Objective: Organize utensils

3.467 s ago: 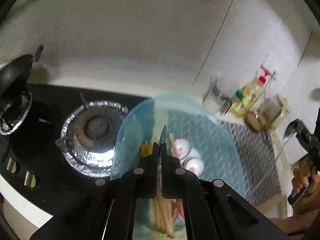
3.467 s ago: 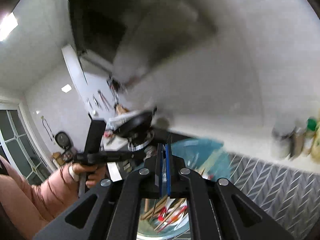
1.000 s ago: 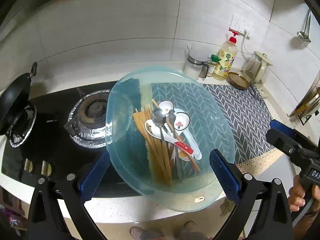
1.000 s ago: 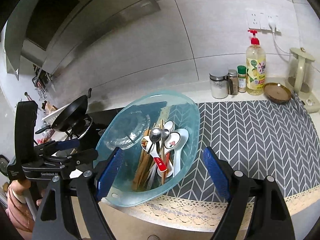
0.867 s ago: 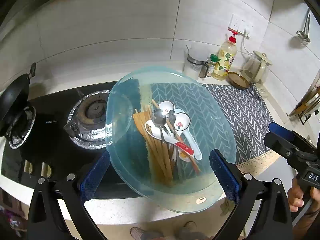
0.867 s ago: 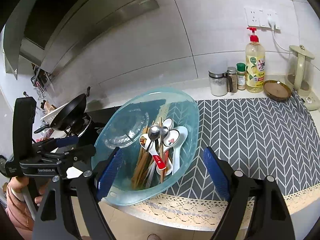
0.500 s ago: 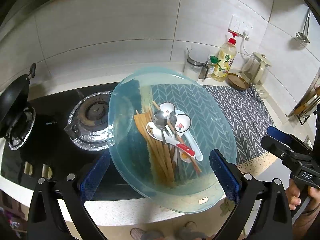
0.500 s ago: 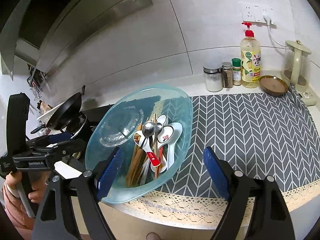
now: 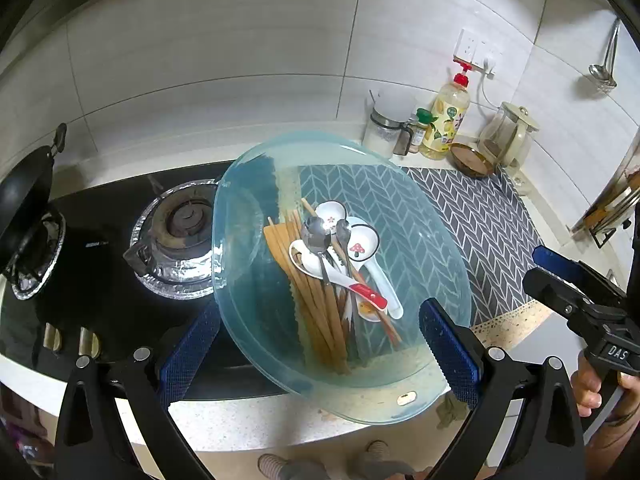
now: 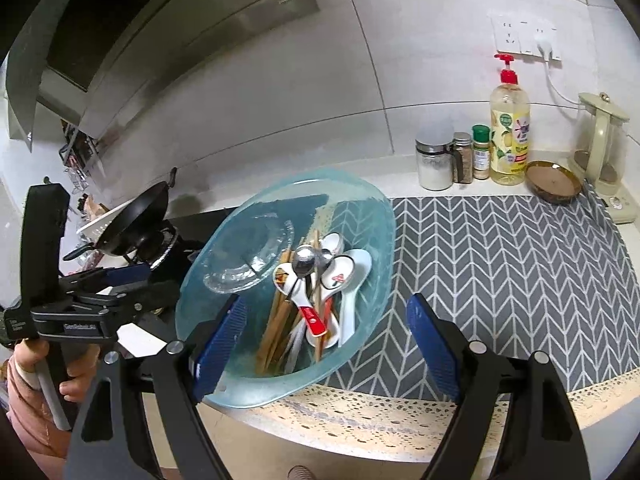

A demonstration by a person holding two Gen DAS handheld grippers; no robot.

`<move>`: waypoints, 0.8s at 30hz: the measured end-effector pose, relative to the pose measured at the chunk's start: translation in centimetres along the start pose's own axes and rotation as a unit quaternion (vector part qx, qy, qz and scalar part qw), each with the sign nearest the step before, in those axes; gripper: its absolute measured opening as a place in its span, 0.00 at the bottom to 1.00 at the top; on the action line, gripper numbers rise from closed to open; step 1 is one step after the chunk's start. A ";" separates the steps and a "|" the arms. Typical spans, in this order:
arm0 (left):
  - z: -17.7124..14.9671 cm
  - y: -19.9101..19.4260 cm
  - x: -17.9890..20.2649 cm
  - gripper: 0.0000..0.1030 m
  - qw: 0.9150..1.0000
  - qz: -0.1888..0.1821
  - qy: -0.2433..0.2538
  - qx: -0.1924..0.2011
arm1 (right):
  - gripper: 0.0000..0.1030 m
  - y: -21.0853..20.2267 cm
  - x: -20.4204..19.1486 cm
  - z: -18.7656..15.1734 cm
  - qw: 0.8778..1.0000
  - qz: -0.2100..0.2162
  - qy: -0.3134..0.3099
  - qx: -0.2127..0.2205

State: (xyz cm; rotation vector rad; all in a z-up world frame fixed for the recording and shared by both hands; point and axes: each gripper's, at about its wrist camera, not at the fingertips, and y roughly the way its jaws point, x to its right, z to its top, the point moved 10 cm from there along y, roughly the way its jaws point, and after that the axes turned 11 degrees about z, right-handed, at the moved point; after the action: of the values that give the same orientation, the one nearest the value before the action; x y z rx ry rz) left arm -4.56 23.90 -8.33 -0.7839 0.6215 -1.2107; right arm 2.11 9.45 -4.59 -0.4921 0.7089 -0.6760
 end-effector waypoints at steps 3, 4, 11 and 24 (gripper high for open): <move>0.0 0.2 -0.2 0.96 1.000 0.000 0.002 -0.004 | 0.78 0.1 -0.1 0.1 1.000 0.007 0.000 -0.001; -0.1 0.2 -0.1 0.96 1.000 -0.001 0.002 -0.004 | 0.78 0.2 -0.2 0.1 1.000 0.007 0.001 -0.002; -0.3 0.2 -0.1 0.96 1.000 -0.002 0.000 -0.006 | 0.78 0.3 0.2 0.0 1.000 -0.008 -0.003 -0.004; -0.3 0.8 -0.1 0.96 1.000 -0.011 0.006 -0.011 | 0.78 0.6 0.3 -0.2 1.000 -0.001 0.003 -0.005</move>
State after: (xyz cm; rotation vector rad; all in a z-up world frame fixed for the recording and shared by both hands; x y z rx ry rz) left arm -4.41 24.10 -9.12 -0.8042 0.6392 -1.2321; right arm 2.38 9.60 -5.27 -0.5013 0.7182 -0.6769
